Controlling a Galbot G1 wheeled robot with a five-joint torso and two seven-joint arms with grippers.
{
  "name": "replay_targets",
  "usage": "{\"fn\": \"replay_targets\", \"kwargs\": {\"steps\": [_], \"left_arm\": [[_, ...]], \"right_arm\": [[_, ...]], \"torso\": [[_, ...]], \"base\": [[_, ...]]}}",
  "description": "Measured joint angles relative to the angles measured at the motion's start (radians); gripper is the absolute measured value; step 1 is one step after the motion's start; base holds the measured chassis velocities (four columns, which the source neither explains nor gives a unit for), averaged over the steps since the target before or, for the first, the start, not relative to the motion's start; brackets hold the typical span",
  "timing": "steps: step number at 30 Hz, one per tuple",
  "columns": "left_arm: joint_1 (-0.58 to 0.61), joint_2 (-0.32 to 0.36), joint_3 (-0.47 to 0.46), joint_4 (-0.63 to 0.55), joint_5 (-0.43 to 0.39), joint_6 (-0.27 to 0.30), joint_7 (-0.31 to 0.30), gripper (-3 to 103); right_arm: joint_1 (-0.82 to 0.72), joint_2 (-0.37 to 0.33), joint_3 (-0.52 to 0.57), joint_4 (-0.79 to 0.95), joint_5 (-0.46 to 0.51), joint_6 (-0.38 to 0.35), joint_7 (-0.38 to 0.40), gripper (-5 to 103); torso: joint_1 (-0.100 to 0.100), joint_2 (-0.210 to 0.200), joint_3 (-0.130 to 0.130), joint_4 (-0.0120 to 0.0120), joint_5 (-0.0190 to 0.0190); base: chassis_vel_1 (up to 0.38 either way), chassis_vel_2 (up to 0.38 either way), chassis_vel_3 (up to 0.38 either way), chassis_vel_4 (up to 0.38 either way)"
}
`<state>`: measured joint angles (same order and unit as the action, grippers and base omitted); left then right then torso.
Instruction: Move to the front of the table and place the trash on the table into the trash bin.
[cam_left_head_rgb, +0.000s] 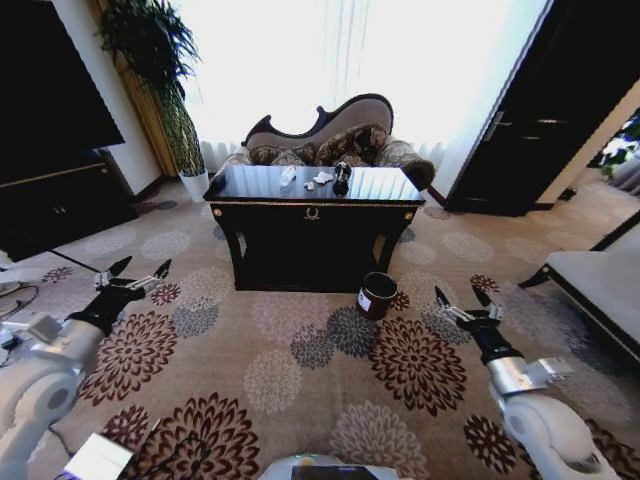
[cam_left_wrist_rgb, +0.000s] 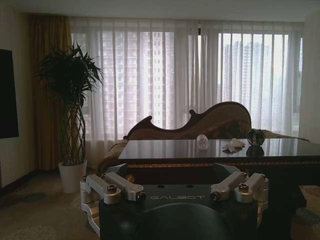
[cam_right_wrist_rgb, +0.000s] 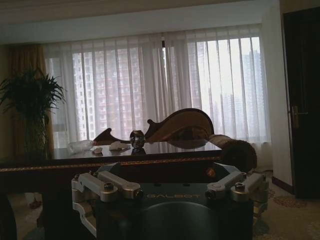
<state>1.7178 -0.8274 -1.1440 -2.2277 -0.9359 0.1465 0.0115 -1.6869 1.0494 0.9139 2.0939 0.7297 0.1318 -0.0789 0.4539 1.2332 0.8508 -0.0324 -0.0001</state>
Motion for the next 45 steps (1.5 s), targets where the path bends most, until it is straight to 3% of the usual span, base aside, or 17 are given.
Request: {"fn": "replay_targets", "kwargs": {"steps": [5,11,21,29,45], "left_arm": [[0.011,-0.003,-0.003,0.025,0.003,-0.01,0.0,94],[-0.02,0.003,0.015,0.043,0.004,-0.011,0.001,98],[-0.031,0.001,0.026,0.043,0.007,-0.007,-0.008,98],[-0.028,-0.036,0.026,0.036,0.011,-0.005,-0.013,98],[-0.026,-0.043,0.036,0.032,0.026,-0.004,-0.013,98]], "right_arm": [[-0.003,0.021,-0.012,0.018,-0.013,0.003,-0.011,100],[-0.011,0.032,-0.021,0.038,-0.011,0.006,-0.02,100],[0.031,0.027,-0.057,0.045,-0.025,-0.018,0.014,100],[0.023,0.04,-0.065,0.055,-0.065,-0.003,0.002,100],[0.023,0.062,-0.078,0.055,-0.069,0.015,-0.019,100]], "torso": [[0.0,0.0,0.0,0.0,-0.0001],[0.0,0.0,0.0,-0.0003,-0.0003],[0.0,0.0,0.0,-0.0001,-0.0001],[0.0,0.0,0.0,0.0,-0.0002],[0.0,0.0,0.0,0.0,-0.0001]], "base": [[0.0,0.0,0.0,0.0],[0.0,0.0,0.0,0.0],[0.0,0.0,0.0,0.0],[0.0,0.0,0.0,0.0],[-0.008,0.007,0.007,-0.01]]}}
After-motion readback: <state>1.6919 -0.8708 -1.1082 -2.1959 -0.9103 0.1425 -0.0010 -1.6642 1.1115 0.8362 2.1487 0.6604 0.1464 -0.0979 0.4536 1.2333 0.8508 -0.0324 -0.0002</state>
